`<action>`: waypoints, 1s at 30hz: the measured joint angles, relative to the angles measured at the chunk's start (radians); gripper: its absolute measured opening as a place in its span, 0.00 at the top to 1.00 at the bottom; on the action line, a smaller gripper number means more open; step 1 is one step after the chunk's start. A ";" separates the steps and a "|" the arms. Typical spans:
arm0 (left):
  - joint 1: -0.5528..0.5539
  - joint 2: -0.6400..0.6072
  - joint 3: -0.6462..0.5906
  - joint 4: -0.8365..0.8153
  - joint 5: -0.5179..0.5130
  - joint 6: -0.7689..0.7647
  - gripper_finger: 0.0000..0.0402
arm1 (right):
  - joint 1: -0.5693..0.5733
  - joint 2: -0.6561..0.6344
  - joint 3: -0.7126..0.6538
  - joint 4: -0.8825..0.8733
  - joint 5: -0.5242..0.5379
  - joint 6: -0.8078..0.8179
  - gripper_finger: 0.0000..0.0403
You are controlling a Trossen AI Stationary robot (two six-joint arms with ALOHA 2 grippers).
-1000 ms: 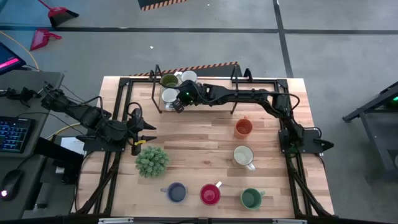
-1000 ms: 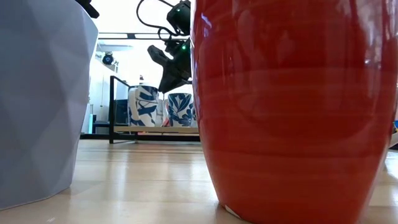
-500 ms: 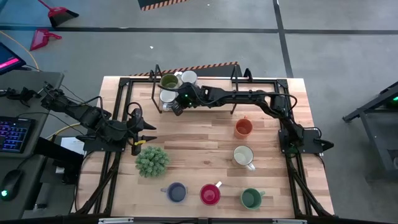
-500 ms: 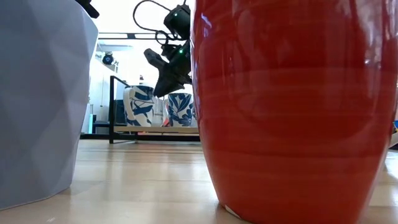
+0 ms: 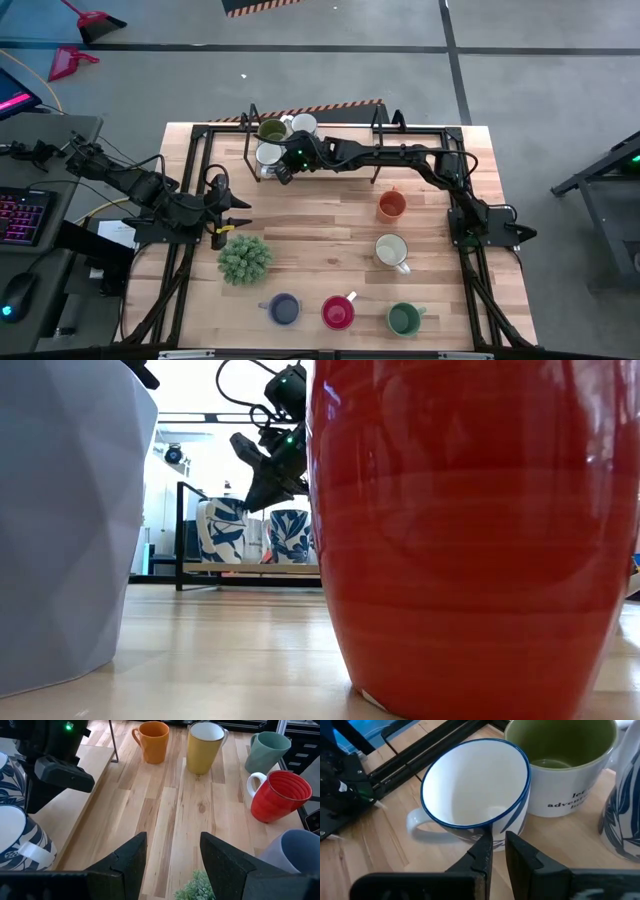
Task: Place coffee mugs
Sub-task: Put the blue mug on the shelf aligned with the other white mug, then put the light purple mug on the shelf aligned with the other white mug
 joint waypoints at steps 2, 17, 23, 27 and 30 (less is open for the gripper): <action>0.000 0.000 0.000 0.000 0.000 0.000 0.57 | 0.000 0.000 0.000 -0.007 -0.004 -0.007 0.91; 0.000 0.000 0.000 -0.018 0.000 0.000 0.57 | -0.001 -0.260 0.002 -0.416 0.104 -0.281 0.91; 0.000 0.000 0.000 -0.019 0.004 -0.008 0.57 | 0.019 -0.443 -0.026 -0.750 0.262 -0.275 0.91; 0.000 0.000 0.000 -0.018 0.001 -0.009 0.57 | 0.031 -0.634 -0.221 -0.754 0.247 -0.219 0.91; 0.000 0.000 0.000 -0.019 0.001 -0.026 0.57 | 0.046 -0.808 -0.444 -0.673 0.193 -0.158 0.91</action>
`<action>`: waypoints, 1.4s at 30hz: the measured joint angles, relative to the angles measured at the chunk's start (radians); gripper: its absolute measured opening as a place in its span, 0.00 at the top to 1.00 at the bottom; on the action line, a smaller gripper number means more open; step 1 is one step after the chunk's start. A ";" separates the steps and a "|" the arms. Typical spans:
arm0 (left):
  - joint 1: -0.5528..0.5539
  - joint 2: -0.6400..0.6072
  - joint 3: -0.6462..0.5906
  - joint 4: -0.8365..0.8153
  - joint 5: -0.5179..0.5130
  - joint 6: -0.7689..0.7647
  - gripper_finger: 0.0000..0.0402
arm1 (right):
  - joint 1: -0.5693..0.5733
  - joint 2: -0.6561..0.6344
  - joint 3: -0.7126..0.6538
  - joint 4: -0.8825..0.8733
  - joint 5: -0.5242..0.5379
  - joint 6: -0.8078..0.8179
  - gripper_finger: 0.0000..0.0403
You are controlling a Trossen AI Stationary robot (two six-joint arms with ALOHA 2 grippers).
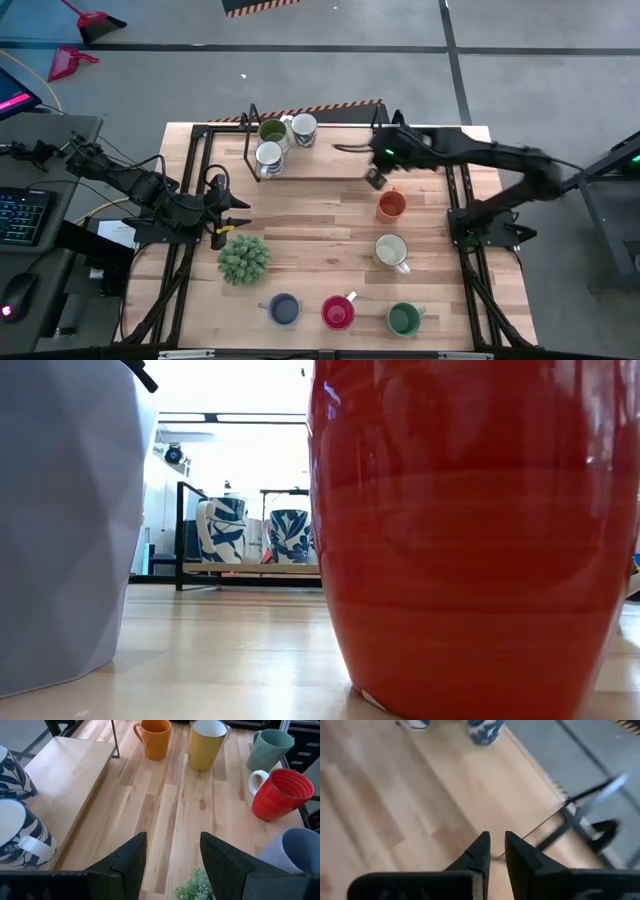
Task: Place coffee mugs
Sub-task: Put the light purple mug on the shelf aligned with the other white mug
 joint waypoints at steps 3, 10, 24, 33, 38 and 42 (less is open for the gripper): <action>0.000 0.000 0.000 0.000 0.000 -0.008 0.57 | 0.018 -0.175 -0.216 0.099 -0.049 0.061 0.91; 0.001 0.000 0.000 0.001 -0.041 -0.056 0.57 | 0.069 -0.489 -0.570 0.206 -0.087 0.182 0.91; 0.089 0.129 0.003 0.123 0.087 -0.212 0.57 | 0.101 -0.824 -1.001 0.560 -0.200 0.227 0.91; 0.041 0.413 0.312 -0.017 0.377 -0.343 0.62 | 0.101 -0.842 -0.984 0.537 -0.205 0.153 0.91; -0.021 0.624 0.501 -0.184 0.379 -0.342 0.66 | 0.101 -0.842 -0.983 0.483 -0.235 0.130 0.91; -0.048 0.759 0.575 -0.243 0.369 -0.382 0.68 | 0.101 -0.842 -0.983 0.442 -0.268 0.101 0.91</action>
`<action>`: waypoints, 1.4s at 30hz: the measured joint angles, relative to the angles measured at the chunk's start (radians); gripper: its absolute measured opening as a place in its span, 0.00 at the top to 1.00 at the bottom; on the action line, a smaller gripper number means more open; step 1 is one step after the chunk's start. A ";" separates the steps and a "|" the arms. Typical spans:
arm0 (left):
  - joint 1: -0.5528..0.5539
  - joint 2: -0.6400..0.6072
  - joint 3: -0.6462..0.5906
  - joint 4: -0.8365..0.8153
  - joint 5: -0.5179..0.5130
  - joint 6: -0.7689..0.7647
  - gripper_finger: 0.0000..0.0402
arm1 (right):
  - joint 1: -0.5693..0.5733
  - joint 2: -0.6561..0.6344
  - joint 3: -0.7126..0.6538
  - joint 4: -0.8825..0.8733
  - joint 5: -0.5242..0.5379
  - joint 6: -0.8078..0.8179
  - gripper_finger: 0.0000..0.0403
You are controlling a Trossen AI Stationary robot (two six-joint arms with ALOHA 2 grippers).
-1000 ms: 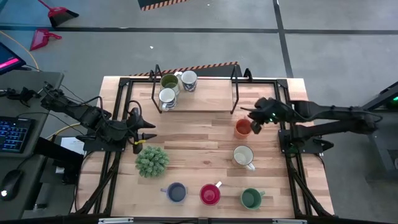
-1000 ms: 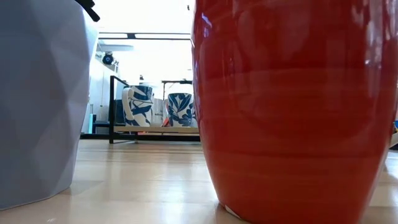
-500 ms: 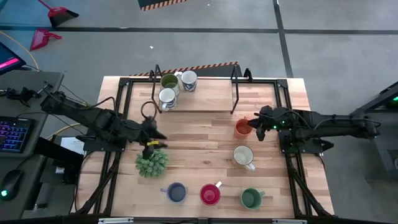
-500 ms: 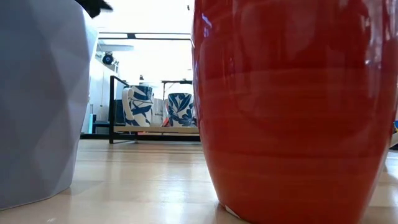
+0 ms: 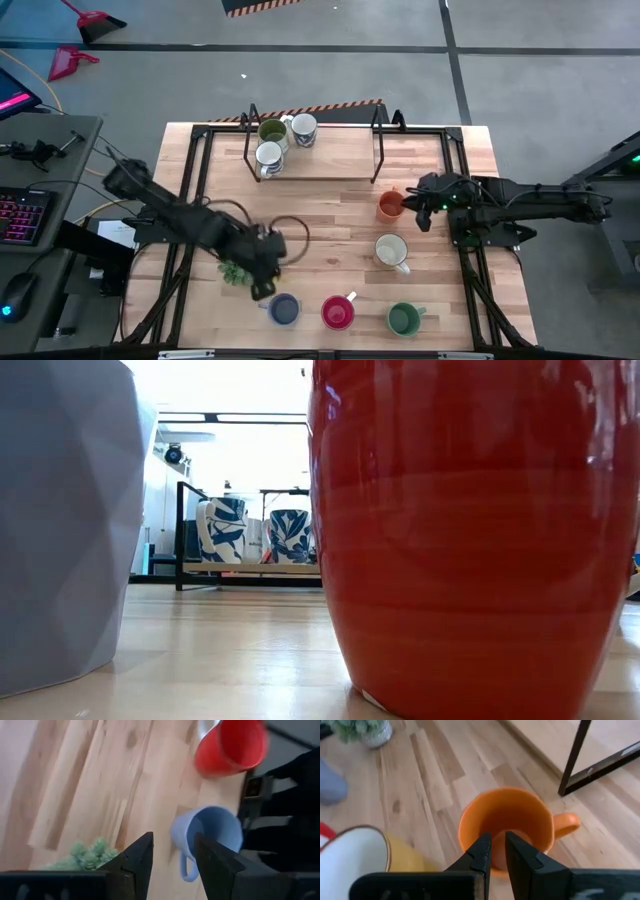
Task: Place coffee mugs
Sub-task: Put the light purple mug on the shelf aligned with the other white mug
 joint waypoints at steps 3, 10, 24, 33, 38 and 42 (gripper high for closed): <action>-0.010 0.085 0.012 -0.006 0.029 -0.076 0.68 | 0.000 0.000 0.000 -0.027 -0.024 -0.025 0.91; -0.039 0.206 0.017 -0.004 0.165 -0.200 0.68 | 0.000 0.000 0.000 -0.036 -0.036 -0.029 0.91; -0.083 0.236 0.018 0.015 0.087 -0.308 0.68 | 0.000 0.000 0.000 -0.012 -0.074 0.022 0.91; -0.084 0.284 0.018 0.048 0.087 -0.316 0.68 | 0.000 0.000 0.000 0.011 -0.077 0.022 0.91; -0.083 0.322 0.018 0.064 0.086 -0.316 0.68 | 0.000 0.000 0.000 0.035 -0.084 0.022 0.91; -0.083 0.362 0.017 0.113 0.089 -0.316 0.68 | 0.000 0.000 0.001 0.041 -0.085 0.022 0.91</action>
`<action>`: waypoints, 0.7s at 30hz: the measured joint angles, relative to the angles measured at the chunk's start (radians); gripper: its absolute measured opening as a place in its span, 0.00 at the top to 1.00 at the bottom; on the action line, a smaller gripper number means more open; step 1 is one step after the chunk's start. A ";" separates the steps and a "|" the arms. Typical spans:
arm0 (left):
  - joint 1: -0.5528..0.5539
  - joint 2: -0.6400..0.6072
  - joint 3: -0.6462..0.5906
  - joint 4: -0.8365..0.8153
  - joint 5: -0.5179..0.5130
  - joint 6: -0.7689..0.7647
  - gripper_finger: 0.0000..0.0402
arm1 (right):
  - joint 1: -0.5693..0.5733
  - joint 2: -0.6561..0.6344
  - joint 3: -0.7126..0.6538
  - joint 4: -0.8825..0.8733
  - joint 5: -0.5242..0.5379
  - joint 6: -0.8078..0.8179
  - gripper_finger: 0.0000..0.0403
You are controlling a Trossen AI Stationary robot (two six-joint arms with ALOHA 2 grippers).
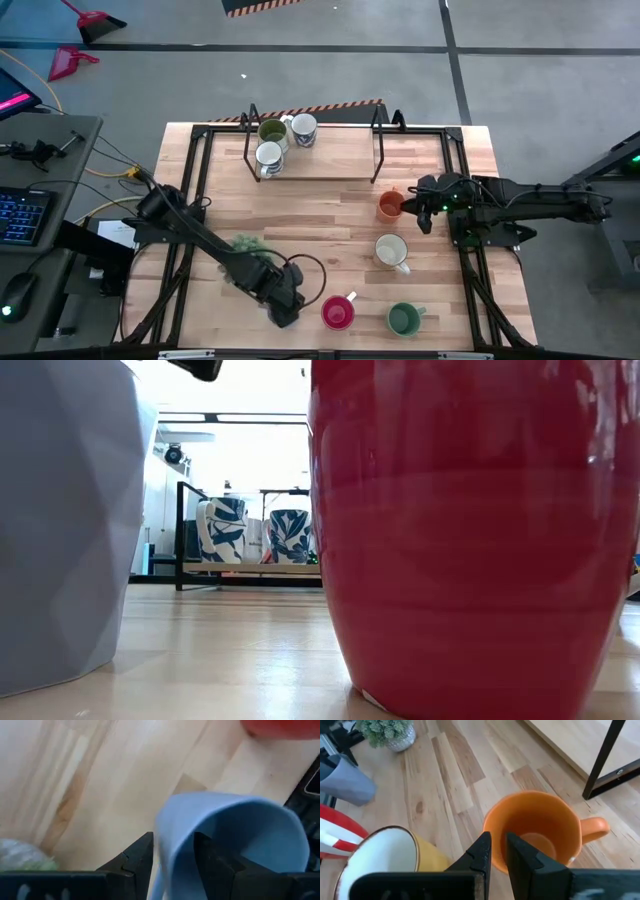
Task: Place coffee mugs
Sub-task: Put the light purple mug on the shelf aligned with the other white mug
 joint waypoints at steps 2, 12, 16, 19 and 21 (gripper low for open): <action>0.000 0.022 0.000 0.025 0.001 0.000 0.68 | 0.000 0.000 0.000 0.000 -0.007 0.000 0.91; 0.000 0.044 -0.003 0.030 0.004 0.053 0.68 | 0.000 0.000 0.000 0.005 -0.033 0.000 0.91; 0.001 0.044 -0.003 0.028 0.004 0.054 0.69 | 0.000 0.000 0.000 0.006 -0.033 0.000 0.91; 0.004 0.044 -0.003 0.022 0.003 0.060 0.73 | 0.000 0.000 0.000 0.007 -0.033 0.000 0.91; 0.008 0.044 -0.003 0.021 0.003 0.069 0.79 | 0.000 0.000 0.000 0.008 -0.033 0.000 0.91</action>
